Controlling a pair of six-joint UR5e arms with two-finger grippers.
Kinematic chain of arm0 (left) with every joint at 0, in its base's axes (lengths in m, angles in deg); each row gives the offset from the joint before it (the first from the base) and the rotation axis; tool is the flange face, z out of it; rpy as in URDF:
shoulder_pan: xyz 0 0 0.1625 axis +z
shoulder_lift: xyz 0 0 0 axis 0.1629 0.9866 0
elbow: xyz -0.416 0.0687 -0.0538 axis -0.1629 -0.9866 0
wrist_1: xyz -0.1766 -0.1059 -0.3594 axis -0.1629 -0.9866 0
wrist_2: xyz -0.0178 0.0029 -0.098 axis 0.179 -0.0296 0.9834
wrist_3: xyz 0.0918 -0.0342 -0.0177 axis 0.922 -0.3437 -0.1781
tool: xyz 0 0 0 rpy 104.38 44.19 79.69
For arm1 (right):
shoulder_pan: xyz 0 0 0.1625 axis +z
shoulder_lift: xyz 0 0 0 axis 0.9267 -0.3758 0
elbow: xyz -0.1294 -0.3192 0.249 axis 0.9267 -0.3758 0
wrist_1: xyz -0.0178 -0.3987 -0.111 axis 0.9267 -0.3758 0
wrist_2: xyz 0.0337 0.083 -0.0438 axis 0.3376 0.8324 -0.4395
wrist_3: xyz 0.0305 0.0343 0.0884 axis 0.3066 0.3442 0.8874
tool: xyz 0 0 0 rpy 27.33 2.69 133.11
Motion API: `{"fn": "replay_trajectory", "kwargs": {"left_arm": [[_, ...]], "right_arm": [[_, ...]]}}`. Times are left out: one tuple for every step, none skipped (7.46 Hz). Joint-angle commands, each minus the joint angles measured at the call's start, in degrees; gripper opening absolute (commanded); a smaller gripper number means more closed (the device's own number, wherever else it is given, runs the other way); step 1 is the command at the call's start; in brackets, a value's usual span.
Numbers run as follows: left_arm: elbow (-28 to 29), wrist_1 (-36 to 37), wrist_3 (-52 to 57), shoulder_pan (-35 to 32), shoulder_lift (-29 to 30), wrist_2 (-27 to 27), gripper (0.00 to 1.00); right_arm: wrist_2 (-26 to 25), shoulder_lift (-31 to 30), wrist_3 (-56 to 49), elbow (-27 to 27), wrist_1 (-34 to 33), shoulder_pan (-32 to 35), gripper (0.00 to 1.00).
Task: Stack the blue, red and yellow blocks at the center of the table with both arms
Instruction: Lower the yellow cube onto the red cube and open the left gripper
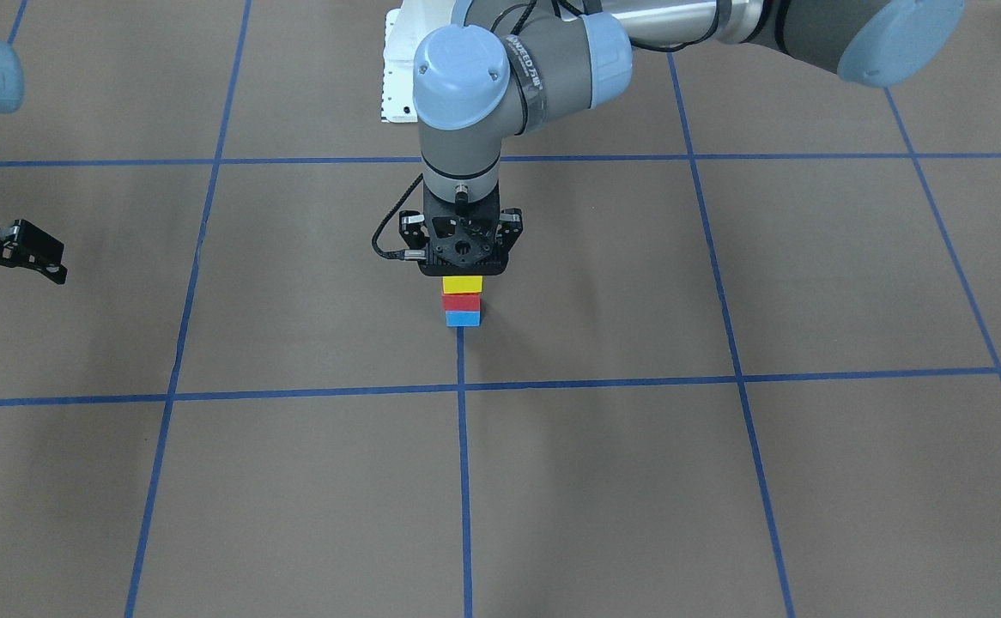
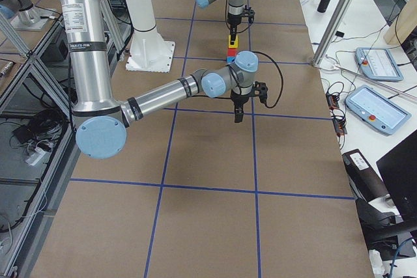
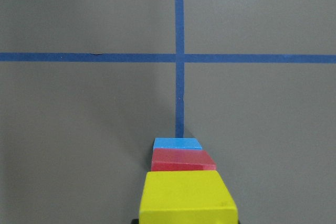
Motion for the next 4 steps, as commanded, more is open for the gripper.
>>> {"fn": "replay_trajectory", "kwargs": {"left_arm": [[0.2, -0.1, -0.1, 0.0, 0.2, 0.1, 0.00], [0.8, -0.5, -0.2, 0.0, 0.4, 0.0, 0.00], [1.1, -0.9, -0.4, 0.0, 0.4, 0.1, 0.00], [1.4, -0.9, -0.4, 0.0, 0.4, 0.0, 0.00]], "right_arm": [[0.1, 0.0, 0.0, 0.0, 0.0, 0.0, 1.00], [0.0, 0.0, 0.0, 0.0, 0.0, 0.0, 1.00], [0.0, 0.0, 0.0, 0.0, 0.0, 0.0, 1.00], [0.0, 0.0, 0.0, 0.0, 0.0, 0.0, 1.00]]}}
